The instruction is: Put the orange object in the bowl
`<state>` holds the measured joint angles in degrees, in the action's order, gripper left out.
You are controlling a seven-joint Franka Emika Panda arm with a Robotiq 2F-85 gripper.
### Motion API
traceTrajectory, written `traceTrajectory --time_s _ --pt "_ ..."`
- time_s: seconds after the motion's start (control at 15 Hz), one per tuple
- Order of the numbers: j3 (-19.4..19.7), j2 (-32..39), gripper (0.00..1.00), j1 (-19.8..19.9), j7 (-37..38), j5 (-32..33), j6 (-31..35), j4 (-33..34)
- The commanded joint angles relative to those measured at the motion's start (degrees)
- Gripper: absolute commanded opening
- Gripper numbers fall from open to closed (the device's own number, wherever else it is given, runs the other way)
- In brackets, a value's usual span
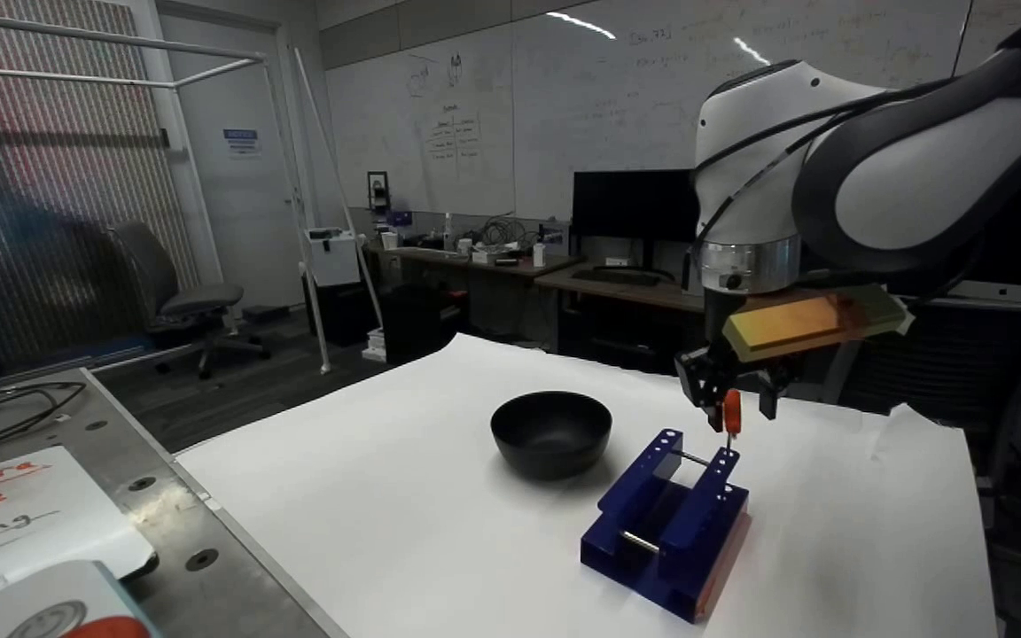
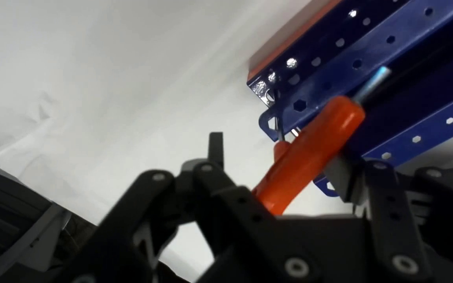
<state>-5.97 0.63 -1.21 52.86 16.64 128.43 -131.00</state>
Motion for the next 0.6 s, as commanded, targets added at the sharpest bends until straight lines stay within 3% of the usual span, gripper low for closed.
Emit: traceTrajectory --time_s 0.0,0.13,0.27,0.4,0.53 --pt "0.54 -0.24 0.34 -1.61 1.71 0.65 -1.80 0.71" --pt "0.57 -1.05 0.18 -1.85 1.24 1.34 -2.03 0.43" --pt "0.65 -1.81 0.10 -1.92 -0.48 2.28 -2.71 0.24" --pt "0.77 -2.88 0.14 -1.83 -2.05 4.32 -4.96 -0.02" --pt "0.80 -4.50 0.14 -1.69 -9.39 2.69 -8.88 0.12"
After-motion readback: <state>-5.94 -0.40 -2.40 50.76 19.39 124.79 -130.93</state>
